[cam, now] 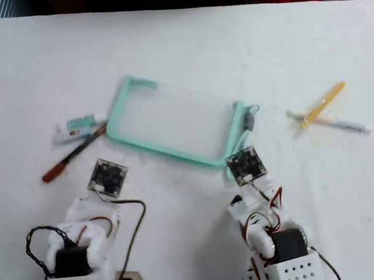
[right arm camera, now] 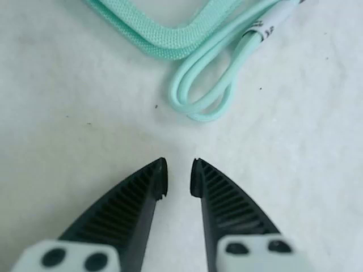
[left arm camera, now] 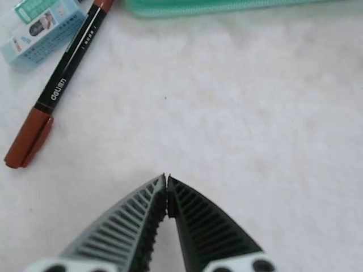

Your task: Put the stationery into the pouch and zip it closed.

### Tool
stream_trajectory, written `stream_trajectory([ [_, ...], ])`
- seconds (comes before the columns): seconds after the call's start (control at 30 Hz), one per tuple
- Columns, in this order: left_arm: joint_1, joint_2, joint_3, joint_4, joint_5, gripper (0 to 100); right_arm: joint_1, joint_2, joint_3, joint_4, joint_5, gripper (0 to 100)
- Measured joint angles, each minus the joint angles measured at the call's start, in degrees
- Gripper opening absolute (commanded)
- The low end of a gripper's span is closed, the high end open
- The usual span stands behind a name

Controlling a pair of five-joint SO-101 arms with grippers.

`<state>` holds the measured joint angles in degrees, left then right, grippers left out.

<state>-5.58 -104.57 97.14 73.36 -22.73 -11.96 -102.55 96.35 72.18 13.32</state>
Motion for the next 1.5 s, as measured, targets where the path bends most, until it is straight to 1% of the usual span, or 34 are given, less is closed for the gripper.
stream_trajectory([
  [0.23, 0.00, 0.00, -0.09, 0.00, 0.00, 2, 0.00, 0.00, 0.00, 0.00, 0.00, 7.7],
  [0.33, 0.00, 0.26, -2.64, 1.93, 0.00, 2, 0.00, 0.00, 0.00, 0.00, 0.00, 7.7],
  [0.5, 0.00, 0.00, -11.43, 2.90, 0.00, 2, 0.00, 0.00, 0.00, 0.00, 0.00, 7.7],
  [0.67, 0.00, 0.00, -24.97, 2.55, 0.00, 2, 0.00, 0.00, 0.00, 0.00, 0.00, 7.7],
  [0.8, 0.26, -0.18, -35.69, -0.53, 0.00, 2, 0.00, 0.00, 0.00, 0.00, 0.00, 7.7],
  [0.93, 3.16, -0.26, -42.02, -3.78, 0.00, 2, 0.00, 0.00, 0.00, 0.00, 0.00, 7.7],
  [1.13, 8.70, -0.26, -42.46, -12.04, 0.53, 2, 0.00, 0.00, 0.00, 0.00, 0.00, 7.7],
  [1.27, 12.92, -0.26, -38.86, -19.78, 6.51, 2, 0.00, 0.00, 0.00, 0.00, 0.00, 7.7],
  [1.33, 15.56, -0.26, -37.10, -22.15, 8.09, 2, 0.00, 0.00, 0.00, 0.00, 0.00, 7.7],
  [1.43, 18.73, -0.26, -34.29, -23.82, 6.24, 2, 0.00, 0.00, 0.00, 0.00, 0.00, 8.0],
  [1.5, 18.99, -0.26, -31.21, -24.62, 5.71, 2, 0.00, 0.00, 0.00, 0.00, 0.00, 8.0],
])
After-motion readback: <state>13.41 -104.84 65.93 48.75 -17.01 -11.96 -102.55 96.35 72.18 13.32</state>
